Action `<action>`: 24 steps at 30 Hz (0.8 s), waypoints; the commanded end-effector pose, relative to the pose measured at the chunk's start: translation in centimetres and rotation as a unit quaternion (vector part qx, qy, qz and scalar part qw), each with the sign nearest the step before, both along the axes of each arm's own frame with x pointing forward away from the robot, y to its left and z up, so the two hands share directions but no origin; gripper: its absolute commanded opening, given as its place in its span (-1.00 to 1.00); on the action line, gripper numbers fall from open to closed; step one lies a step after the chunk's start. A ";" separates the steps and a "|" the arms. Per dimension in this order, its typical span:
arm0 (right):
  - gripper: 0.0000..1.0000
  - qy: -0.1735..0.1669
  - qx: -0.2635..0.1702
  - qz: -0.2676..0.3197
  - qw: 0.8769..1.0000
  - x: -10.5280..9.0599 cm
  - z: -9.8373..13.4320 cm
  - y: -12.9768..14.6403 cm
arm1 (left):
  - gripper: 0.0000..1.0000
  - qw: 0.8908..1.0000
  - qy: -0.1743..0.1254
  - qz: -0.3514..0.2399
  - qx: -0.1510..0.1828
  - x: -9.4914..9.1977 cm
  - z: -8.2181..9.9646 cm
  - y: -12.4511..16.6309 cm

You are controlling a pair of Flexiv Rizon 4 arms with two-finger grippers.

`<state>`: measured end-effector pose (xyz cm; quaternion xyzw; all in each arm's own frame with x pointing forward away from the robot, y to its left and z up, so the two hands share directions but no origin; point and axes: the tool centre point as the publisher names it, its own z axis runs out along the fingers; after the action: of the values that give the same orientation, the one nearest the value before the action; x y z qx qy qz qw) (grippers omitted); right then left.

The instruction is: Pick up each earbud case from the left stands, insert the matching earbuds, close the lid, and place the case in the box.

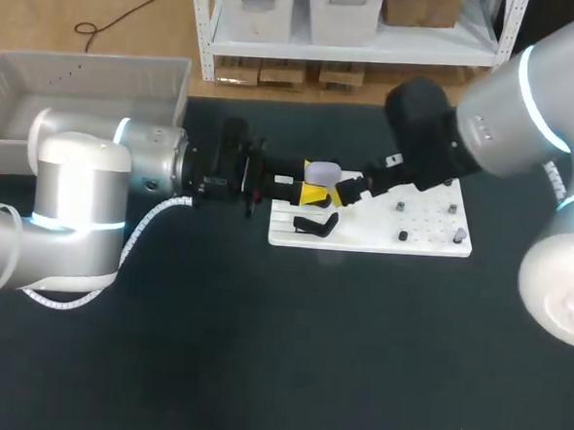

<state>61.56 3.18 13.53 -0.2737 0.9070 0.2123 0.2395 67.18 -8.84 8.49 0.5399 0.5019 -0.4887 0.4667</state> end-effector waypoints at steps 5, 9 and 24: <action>1.00 0.015 -0.007 -0.002 1.000 2.0 -1.3 1.2 | -1.00 1.000 -0.001 0.003 -0.001 -0.1 0.0 0.0; 1.00 0.018 -0.012 -0.006 1.000 2.5 -1.8 1.4 | -1.00 1.000 -0.001 0.003 -0.001 -0.1 0.0 0.0; 1.00 0.024 -0.034 -0.026 0.999 4.2 -3.4 0.9 | -1.00 1.000 -0.001 0.003 -0.001 -0.1 0.0 0.0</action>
<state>65.62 3.99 10.26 -0.2552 0.9251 0.1850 0.2117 67.18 -8.85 8.50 0.5399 0.5021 -0.4885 0.4666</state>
